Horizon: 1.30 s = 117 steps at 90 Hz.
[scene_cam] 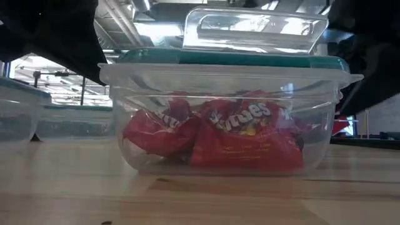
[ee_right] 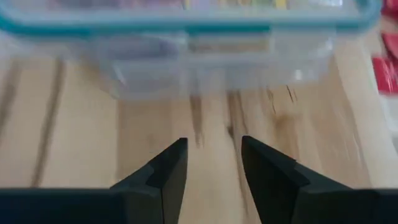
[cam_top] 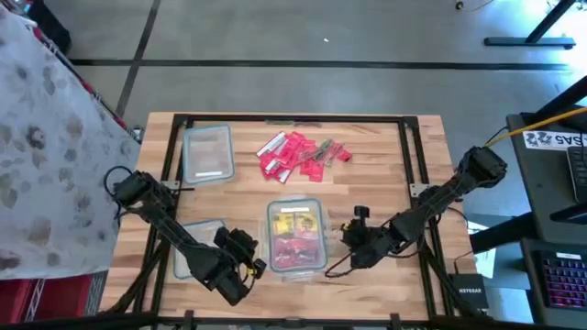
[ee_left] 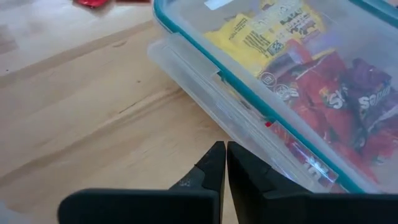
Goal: Sort candy
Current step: Close the right transparent bin
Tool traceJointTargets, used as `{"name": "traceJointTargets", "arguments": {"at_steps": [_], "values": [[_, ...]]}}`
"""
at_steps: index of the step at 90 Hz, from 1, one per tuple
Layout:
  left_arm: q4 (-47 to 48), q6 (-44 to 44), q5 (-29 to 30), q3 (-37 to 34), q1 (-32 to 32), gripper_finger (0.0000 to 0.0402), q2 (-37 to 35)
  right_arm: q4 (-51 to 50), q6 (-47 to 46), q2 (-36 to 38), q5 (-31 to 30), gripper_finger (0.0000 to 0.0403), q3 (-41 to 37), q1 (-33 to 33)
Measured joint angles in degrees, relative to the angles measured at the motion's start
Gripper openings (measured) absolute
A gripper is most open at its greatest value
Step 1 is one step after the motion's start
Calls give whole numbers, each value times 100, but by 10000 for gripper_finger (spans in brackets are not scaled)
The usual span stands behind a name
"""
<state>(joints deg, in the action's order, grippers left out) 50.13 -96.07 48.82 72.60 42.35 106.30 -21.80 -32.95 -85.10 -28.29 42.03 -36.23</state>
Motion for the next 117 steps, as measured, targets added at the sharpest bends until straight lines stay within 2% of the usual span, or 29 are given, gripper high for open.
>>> {"name": "traceJointTargets", "arguments": {"at_steps": [9, 25, 42, 58, 94, 117], "values": [[30, 0, -2, 0, 0, 0, 0, 518, 101, -114, -339, 137, -192, 21], [37, 1, 9, -2, 0, 0, 0, 1331, 450, -334, -415, 137, -274, 111], [43, 23, 9, -2, 1, 0, 1, 1610, 627, -335, -409, 137, -272, 97], [59, 44, 11, -2, 55, 0, 2, 1676, 625, -328, -74, 137, -272, 96], [194, -20, -21, -2, 94, 0, 4, 1860, 661, -328, 123, 137, -88, 94], [184, -16, -210, -2, 122, 0, 4, 1860, 754, -326, 740, 137, 67, 94]]}}
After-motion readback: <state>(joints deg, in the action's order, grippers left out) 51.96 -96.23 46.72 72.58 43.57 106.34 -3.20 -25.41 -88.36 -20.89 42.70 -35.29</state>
